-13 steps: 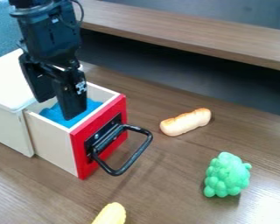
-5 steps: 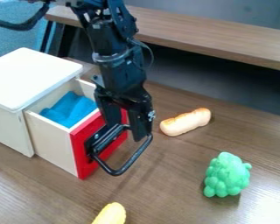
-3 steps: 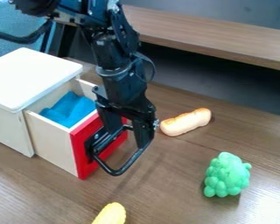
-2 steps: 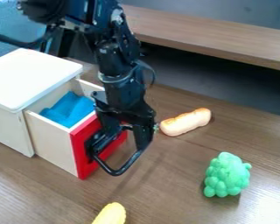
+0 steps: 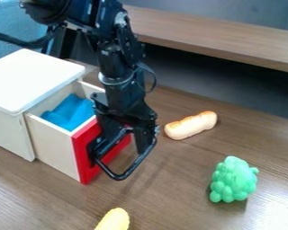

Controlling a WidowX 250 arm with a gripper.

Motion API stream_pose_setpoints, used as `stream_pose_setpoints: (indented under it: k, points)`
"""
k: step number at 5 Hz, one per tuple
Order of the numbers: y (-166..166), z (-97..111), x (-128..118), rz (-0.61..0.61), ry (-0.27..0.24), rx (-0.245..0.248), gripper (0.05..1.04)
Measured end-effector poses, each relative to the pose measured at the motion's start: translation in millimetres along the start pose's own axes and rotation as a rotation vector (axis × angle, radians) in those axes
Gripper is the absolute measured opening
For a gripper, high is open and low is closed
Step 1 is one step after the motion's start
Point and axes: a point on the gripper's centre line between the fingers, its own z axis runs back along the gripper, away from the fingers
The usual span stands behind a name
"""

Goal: Close the drawer

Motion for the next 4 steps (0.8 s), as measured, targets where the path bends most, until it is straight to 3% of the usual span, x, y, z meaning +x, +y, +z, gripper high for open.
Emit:
stream_pose_setpoints:
  k: [2, 4]
  points:
    - [14, -1, 3, 0.02, -0.022, 0.068, 1.001]
    - [43, 5, 7, 0.038, -0.024, 0.172, 1.001]
